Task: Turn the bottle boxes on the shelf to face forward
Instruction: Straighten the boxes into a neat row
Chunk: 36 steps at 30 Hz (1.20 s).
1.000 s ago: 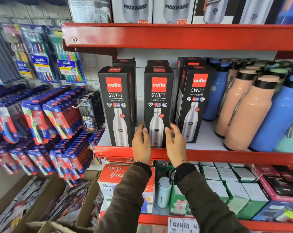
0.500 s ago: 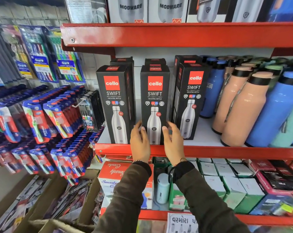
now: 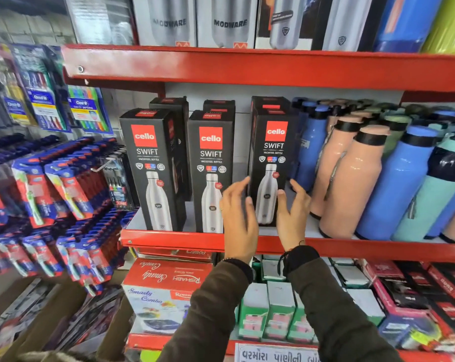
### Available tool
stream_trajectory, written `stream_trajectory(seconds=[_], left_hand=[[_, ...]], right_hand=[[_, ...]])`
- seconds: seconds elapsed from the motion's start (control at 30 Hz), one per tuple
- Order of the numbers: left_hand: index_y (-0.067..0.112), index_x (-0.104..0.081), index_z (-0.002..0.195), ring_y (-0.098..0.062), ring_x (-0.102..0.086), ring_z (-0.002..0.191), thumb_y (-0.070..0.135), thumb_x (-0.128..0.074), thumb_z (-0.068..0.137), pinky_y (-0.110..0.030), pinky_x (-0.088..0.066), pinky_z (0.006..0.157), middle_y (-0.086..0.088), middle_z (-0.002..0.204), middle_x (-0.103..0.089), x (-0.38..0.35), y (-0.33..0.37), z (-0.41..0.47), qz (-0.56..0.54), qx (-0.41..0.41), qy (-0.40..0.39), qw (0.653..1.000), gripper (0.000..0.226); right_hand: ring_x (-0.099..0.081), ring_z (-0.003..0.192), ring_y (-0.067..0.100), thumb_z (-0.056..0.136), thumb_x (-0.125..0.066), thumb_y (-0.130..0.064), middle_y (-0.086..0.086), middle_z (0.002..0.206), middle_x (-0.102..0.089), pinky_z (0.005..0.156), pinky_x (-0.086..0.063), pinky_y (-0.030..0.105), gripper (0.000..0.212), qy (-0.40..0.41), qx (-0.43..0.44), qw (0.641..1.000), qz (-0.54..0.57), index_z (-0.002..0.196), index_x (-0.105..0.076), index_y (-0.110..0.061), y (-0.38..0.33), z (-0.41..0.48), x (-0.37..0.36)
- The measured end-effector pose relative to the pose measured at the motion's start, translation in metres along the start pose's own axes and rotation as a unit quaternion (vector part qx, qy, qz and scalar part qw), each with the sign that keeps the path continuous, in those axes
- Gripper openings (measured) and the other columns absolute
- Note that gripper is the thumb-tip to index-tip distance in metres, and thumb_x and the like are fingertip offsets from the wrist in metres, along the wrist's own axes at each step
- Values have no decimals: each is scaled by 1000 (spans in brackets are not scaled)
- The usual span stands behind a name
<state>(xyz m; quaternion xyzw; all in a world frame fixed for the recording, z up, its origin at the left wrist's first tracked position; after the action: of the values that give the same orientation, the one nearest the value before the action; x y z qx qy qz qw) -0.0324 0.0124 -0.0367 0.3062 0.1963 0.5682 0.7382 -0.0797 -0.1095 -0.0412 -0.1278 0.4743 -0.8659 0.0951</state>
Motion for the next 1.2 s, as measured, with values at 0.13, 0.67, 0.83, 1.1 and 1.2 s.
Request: stream_trajectory(seconds=[0.13,0.67,0.83,1.1,1.2], left_hand=[[16,-35,155,-8,-29,151,19,-37,108,-26,-22,124,2,160,-34,-34,-2,8,-4,35,-55,998,47],[15,-49,147,-18,-46,140,28,-47,105,-18,-29,105,-4,150,-53,-47,-31,13,-89,338,-27,937,43],[21,-61,135,-6,-52,120,30,-50,103,-21,-34,102,7,130,-62,-37,-28,0,-90,332,6,939,35],[22,-61,134,-2,-51,115,35,-50,103,-20,-34,99,10,126,-61,-26,-19,-10,-52,323,-2,945,35],[21,-60,135,-2,-51,115,35,-50,103,-20,-35,99,9,129,-61,-24,-16,-12,-53,321,-4,946,36]], right_hand=[[-41,140,25,102,-51,-21,15,150,-46,113,-29,24,47,-86,-34,996,18,145,-42,-5,20,20,2],[-55,106,4,101,-53,-31,-19,107,-60,77,-33,-7,29,-105,-42,993,21,127,-60,-22,38,10,13],[-58,102,2,100,-52,-34,-28,100,-60,75,-35,-5,18,-101,-31,994,15,117,-57,-35,32,-5,25],[-60,104,8,101,-51,-33,-10,110,-65,76,-35,-4,27,-108,-16,994,-14,124,-60,-23,25,-17,36],[-60,105,9,102,-49,-35,-9,111,-64,78,-38,8,27,-111,-19,993,-27,123,-60,-23,22,-19,39]])
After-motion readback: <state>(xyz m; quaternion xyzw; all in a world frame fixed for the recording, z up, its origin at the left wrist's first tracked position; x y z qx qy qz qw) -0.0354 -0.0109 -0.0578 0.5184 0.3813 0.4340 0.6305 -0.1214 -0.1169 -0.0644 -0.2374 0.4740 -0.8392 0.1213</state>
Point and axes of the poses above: each hand's wrist, its own z-axis towards the middle knuckle, its own x-axis out of the back of the hand, y = z × x, the point moved 1 cm from there along z, towards the middle knuckle
